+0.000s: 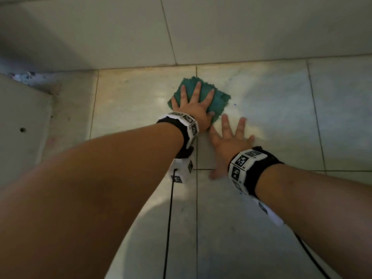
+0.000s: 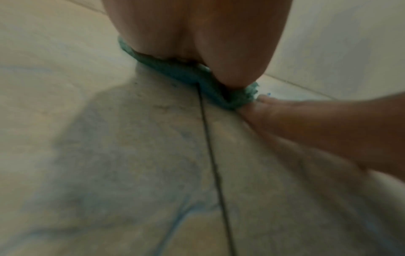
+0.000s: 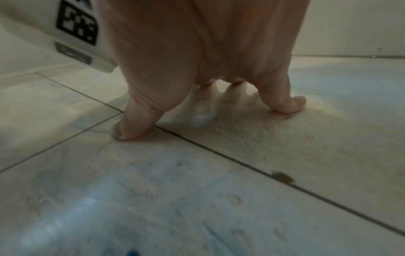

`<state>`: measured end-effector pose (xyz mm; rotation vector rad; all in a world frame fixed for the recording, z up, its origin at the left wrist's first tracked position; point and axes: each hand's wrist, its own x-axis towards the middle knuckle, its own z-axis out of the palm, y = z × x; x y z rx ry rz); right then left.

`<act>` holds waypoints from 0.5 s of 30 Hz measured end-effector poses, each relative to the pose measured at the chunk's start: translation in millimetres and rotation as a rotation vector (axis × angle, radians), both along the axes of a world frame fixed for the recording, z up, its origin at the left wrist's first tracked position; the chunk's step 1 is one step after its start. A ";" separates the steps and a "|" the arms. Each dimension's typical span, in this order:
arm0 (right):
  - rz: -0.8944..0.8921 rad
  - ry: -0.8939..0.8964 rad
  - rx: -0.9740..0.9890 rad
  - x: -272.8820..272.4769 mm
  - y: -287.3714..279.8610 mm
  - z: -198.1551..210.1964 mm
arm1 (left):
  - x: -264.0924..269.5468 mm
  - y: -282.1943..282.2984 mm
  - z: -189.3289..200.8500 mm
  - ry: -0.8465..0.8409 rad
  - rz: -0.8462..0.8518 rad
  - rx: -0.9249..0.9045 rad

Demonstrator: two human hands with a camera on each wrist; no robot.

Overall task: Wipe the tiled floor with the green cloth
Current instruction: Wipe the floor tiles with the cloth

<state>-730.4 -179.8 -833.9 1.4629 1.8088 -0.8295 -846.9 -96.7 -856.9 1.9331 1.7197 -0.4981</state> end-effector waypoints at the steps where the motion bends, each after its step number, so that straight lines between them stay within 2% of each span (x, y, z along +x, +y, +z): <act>1: 0.005 0.023 0.003 3.8 -3.7 -0.2 | -3.7 0.6 1.2 -0.001 -0.003 0.005; 7: 0.014 0.022 -0.009 48.9 -55.9 -0.2 | 6.4 6.9 2.1 -0.011 0.050 0.014; 13: -0.028 -0.030 -0.062 49.6 -57.3 -3.8 | 91.2 -4.6 1.3 -0.079 -0.073 0.038; 15: -0.016 -0.054 -0.069 49.2 -55.8 -3.1 | 102.4 -9.7 -0.8 -0.074 -0.100 0.043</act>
